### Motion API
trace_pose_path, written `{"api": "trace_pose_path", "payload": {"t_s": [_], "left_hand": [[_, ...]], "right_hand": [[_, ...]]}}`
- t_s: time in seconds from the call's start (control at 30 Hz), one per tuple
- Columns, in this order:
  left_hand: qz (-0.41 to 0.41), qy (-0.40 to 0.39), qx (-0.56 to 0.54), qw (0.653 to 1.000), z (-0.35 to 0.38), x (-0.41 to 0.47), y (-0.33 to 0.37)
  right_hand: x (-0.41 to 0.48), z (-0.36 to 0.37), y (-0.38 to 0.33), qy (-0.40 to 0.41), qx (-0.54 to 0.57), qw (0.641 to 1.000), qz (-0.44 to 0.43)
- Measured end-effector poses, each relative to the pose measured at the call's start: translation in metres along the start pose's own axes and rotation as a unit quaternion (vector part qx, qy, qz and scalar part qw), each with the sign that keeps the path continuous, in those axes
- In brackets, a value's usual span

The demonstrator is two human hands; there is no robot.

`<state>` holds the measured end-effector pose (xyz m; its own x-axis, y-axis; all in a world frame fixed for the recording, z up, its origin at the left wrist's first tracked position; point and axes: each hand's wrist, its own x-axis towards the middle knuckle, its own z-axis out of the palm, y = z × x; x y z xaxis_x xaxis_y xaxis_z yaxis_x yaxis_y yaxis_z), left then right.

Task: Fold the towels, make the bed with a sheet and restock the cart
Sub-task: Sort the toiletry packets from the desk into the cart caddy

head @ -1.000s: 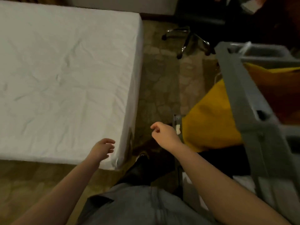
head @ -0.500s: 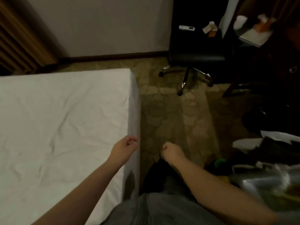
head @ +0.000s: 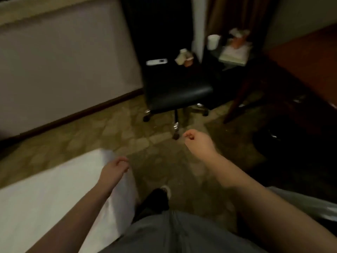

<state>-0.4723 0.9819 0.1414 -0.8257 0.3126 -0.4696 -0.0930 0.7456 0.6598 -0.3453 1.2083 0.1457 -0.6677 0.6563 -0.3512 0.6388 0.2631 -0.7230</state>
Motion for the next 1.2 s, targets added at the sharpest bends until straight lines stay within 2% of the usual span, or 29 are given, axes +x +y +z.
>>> {"api": "trace_pose_path", "payload": {"t_s": [0.1,0.17,0.27,0.37,0.47,0.57,0.67,0.8,0.87,0.93,1.03,1.1,1.2], "left_hand": [[0.082,-0.109,0.041,0.990,0.041,0.072,0.077],[0.150,-0.167,0.101,0.969,0.077,0.102,0.134],[0.235,-0.240,0.137,0.932,0.136,0.109,0.221],[0.304,-0.325,0.163,0.880,0.202,0.103,0.287],[0.334,-0.396,0.187,0.834,0.271,0.087,0.327],[0.339,-0.437,0.226,0.802,0.333,0.064,0.356],[0.325,-0.445,0.219,0.805,0.384,0.051,0.396],[0.325,-0.399,0.205,0.832,0.434,0.056,0.461],[0.321,-0.395,0.208,0.835,0.462,0.066,0.490],[0.316,-0.413,0.217,0.826,0.501,0.072,0.516],[0.305,-0.465,0.249,0.793,0.575,0.060,0.551],[0.311,-0.481,0.259,0.778,0.620,0.044,0.571],[0.335,-0.492,0.264,0.759,0.679,0.008,0.595]], "right_hand": [[0.036,-0.048,0.026,0.061,0.027,0.995,0.076],[0.042,-0.075,0.049,0.097,0.061,0.982,0.147],[0.025,-0.107,0.097,0.158,0.108,0.949,0.252],[0.009,-0.133,0.144,0.206,0.163,0.903,0.341],[0.012,-0.166,0.183,0.282,0.230,0.858,0.362],[0.028,-0.214,0.211,0.340,0.255,0.830,0.360],[0.047,-0.279,0.233,0.348,0.240,0.832,0.359],[0.067,-0.363,0.255,0.349,0.204,0.840,0.363],[0.077,-0.396,0.273,0.362,0.187,0.833,0.374],[0.086,-0.427,0.297,0.414,0.146,0.801,0.407],[0.090,-0.461,0.335,0.497,0.125,0.701,0.496],[0.081,-0.476,0.352,0.510,0.135,0.649,0.548],[0.053,-0.499,0.382,0.507,0.136,0.599,0.605]]}}
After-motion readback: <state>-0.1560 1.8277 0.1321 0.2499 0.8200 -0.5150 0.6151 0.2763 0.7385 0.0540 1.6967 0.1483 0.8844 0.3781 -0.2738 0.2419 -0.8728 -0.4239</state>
